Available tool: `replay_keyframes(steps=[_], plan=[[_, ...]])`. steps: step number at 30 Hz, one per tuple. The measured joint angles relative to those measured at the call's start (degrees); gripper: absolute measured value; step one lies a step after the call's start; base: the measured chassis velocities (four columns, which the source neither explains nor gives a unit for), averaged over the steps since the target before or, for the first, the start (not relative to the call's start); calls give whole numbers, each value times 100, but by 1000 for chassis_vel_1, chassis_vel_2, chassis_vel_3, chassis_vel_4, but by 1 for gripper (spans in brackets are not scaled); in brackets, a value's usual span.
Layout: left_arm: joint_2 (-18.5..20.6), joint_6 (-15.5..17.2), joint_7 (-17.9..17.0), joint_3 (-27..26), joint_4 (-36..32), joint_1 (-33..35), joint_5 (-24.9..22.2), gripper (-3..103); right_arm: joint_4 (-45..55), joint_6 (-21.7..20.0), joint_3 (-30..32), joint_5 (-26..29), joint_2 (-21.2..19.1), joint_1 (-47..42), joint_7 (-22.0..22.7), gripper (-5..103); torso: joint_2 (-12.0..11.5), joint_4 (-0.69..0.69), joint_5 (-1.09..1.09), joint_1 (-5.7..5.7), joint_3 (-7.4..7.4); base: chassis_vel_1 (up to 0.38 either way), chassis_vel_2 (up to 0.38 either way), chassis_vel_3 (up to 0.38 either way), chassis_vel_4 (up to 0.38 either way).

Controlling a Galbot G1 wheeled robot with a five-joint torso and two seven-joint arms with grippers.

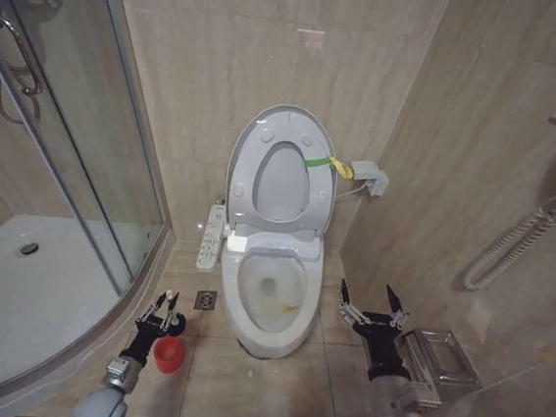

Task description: Open the toilet lid, clean the toilet bowl with a toilet brush, close the toilet lid, and flush.

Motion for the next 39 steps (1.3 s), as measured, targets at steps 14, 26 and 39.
replay_keyframes(steps=[14, 26, 39], plan=[[364, 421, -372, -364, -2462, 1124, -274, 25, 0, 0, 0, 0, 0, 0, -1, 100, 1, 0, 1, 0, 0, 0, 0, 0, 0], [576, 523, -265, -422, -3710, 1482, -644, 25, 0, 0, 0, 0, 0, 0, -1, 100, 1, 1, 1, 0, 0, 0, 0, 0, 0], [1164, 556, -23, 0, -3242, 263, -1618, 25, 0, 0, 0, 0, 0, 0, -1, 100, 1, 0, 0, 0, 0, 0, 0, 0, 0]])
